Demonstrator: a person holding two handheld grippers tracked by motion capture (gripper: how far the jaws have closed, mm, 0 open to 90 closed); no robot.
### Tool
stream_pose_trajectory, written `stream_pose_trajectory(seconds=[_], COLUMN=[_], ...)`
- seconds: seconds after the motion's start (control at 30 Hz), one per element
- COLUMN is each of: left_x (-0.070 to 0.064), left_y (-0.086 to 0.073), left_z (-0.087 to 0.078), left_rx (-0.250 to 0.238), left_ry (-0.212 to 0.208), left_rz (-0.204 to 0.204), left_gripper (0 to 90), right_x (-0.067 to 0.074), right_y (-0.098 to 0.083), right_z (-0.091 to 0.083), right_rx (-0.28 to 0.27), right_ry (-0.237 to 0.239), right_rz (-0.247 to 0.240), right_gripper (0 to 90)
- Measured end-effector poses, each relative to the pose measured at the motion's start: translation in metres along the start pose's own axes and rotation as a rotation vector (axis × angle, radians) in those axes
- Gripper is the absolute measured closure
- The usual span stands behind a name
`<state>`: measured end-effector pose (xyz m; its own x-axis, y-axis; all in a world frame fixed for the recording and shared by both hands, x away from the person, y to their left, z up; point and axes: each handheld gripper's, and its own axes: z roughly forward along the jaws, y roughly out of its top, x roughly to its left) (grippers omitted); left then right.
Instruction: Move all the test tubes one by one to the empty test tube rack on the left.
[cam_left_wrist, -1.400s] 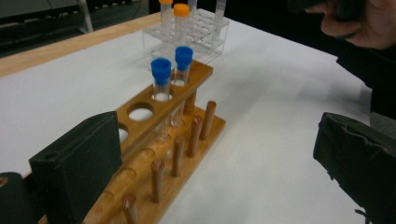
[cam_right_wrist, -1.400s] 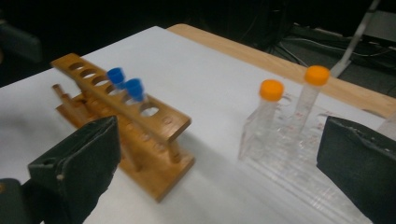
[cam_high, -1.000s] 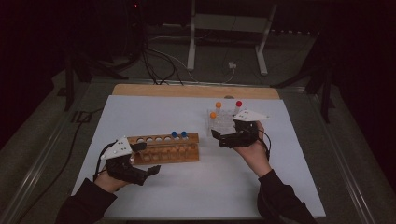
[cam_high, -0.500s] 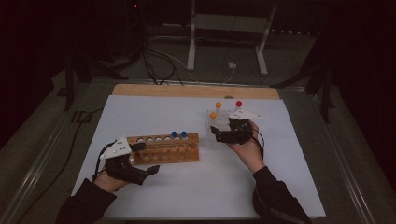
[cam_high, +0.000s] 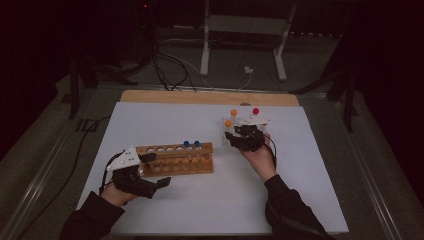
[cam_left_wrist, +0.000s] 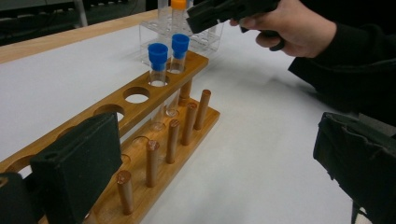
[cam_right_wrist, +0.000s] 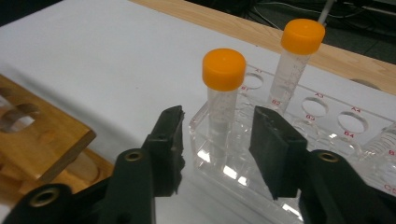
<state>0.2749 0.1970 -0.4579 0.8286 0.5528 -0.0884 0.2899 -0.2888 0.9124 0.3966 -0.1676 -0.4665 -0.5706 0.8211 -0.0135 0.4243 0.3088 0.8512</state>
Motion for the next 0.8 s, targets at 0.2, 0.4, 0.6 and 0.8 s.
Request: stream_pose_trajectory(seconds=[0.2, 0.4, 0.6, 0.8], left_x=[0.0, 0.0, 0.0, 0.0], left_y=[0.0, 0.0, 0.001, 0.001], left_z=[0.0, 0.0, -0.001, 0.0], left_rx=[0.001, 0.001, -0.002, 0.001], left_ry=[-0.002, -0.005, -0.008, -0.011], left_rz=[0.003, 0.01, 0.007, 0.007], left_gripper=[1.9, 1.9, 1.9, 1.9], right_x=[0.0, 0.0, -0.001, 0.0], right_y=[0.003, 0.005, 0.006, 0.007], right_z=[0.008, 0.016, 0.02, 0.02], right_rx=[0.022, 0.033, 0.041, 0.051], right_ry=[-0.005, -0.011, -0.019, -0.034], right_rz=[0.002, 0.009, 0.016, -0.005], right_gripper=[64.0, 69.9, 74.1, 74.9])
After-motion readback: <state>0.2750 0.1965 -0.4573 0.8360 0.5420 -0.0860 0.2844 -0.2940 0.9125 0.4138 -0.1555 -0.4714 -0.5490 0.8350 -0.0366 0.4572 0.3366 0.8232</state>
